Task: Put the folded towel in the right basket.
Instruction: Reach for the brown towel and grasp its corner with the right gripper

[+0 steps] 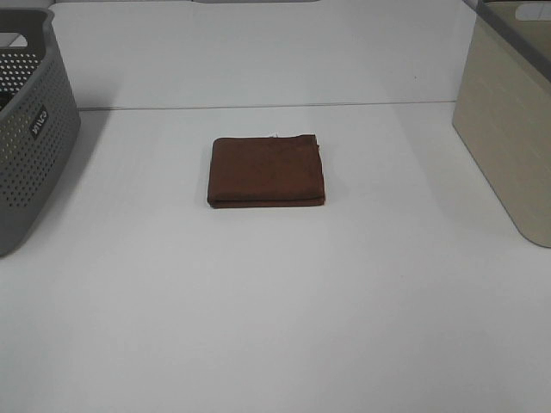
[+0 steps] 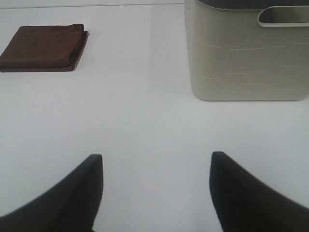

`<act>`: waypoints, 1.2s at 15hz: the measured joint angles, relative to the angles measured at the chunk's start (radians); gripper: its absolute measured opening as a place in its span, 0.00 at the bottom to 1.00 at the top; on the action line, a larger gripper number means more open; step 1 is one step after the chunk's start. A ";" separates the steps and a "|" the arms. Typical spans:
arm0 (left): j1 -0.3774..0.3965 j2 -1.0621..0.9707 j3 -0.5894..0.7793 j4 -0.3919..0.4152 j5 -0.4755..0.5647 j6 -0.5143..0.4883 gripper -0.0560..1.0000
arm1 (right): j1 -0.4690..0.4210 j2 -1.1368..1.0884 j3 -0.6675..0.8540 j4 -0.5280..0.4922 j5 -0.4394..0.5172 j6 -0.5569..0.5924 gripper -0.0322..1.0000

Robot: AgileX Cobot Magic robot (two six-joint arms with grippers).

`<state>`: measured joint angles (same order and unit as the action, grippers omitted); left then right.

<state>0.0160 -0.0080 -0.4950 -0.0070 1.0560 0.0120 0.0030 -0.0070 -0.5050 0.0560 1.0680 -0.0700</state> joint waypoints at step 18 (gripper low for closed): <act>0.000 0.000 0.000 0.000 0.000 0.000 0.98 | 0.000 0.035 -0.018 0.000 -0.033 0.000 0.62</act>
<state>0.0160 -0.0080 -0.4950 -0.0070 1.0560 0.0120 0.0030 0.0280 -0.5230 0.0560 1.0350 -0.0700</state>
